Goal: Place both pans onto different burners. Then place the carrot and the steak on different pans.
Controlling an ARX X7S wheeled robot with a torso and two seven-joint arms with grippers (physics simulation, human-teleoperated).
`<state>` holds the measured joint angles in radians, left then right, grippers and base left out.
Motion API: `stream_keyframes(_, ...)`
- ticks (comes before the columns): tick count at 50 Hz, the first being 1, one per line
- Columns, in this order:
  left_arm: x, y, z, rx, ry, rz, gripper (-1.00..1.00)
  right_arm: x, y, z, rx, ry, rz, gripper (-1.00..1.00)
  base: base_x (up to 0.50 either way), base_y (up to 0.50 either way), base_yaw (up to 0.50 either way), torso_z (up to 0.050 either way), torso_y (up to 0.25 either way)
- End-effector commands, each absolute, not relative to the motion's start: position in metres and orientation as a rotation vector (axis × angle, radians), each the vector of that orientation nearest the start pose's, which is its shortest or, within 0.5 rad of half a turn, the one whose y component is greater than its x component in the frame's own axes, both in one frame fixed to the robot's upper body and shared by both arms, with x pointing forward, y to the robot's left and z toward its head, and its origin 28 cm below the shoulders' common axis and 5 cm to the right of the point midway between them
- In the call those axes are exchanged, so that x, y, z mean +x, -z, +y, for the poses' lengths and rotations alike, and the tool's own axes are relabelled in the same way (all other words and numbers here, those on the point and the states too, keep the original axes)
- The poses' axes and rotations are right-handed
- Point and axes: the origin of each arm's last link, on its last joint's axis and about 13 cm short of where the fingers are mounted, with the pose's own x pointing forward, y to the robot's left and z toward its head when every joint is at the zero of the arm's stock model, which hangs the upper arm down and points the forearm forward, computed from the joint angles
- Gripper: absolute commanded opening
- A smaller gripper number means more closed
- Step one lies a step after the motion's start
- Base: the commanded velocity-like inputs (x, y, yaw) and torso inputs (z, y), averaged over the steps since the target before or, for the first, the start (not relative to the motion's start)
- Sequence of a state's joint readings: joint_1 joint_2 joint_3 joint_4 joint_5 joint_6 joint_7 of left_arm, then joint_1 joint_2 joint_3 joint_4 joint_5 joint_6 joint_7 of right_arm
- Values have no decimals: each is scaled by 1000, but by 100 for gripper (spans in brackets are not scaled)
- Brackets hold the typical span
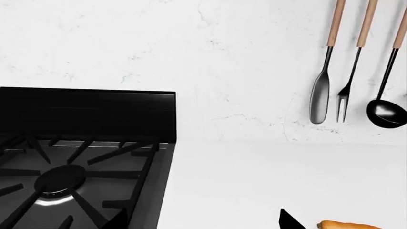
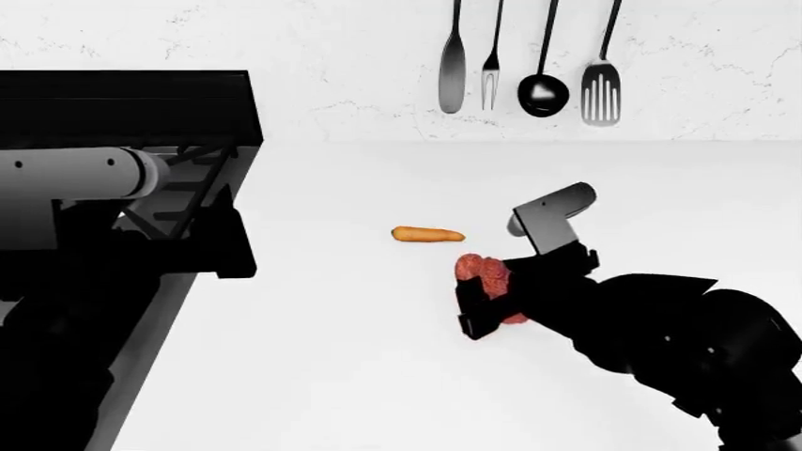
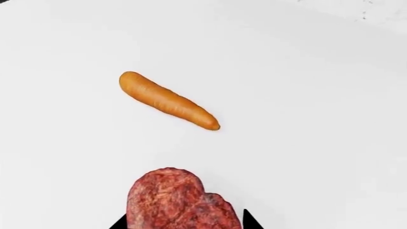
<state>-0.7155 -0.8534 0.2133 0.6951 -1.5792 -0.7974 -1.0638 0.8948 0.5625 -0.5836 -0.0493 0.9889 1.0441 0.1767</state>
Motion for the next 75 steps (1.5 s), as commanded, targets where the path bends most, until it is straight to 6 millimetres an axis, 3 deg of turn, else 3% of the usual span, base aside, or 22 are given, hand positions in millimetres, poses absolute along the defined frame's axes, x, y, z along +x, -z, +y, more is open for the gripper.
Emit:
stream_keyframes(1,197,-246,242,-30,4,48,100,294,-188,-131,-176,-432,445,-100,0,0,0,0,0)
stream_keyframes(8,203,-244,241,-22,12,63,100,277,-233,-137,-180,-394,289,-100,0,0,0,0,0)
stream_keyframes(12,214,-248,240,-31,24,58,100,263,-245,-142,-167,-360,223,-100,0,0,0,0,0)
stream_keyframes(21,262,-250,233,83,126,17,100,216,-232,-156,-121,-297,163,-100,0,0,0,0,0)
stream_keyframes(34,332,-255,214,274,389,116,100,209,-223,-161,-103,-257,174,-100,0,0,0,0,0)
stream_keyframes(41,364,-251,205,297,441,282,100,208,-221,-162,-99,-248,178,-100,0,0,0,0,0)
stream_keyframes(53,374,-260,198,299,541,428,100,206,-227,-162,-119,-237,167,-100,0,0,0,0,0)
stream_keyframes(66,357,-264,188,279,723,477,100,204,-234,-156,-140,-235,159,-100,0,0,0,0,0)
stream_keyframes(75,387,-275,187,342,771,499,100,203,-234,-154,-146,-224,164,-100,0,0,0,0,0)
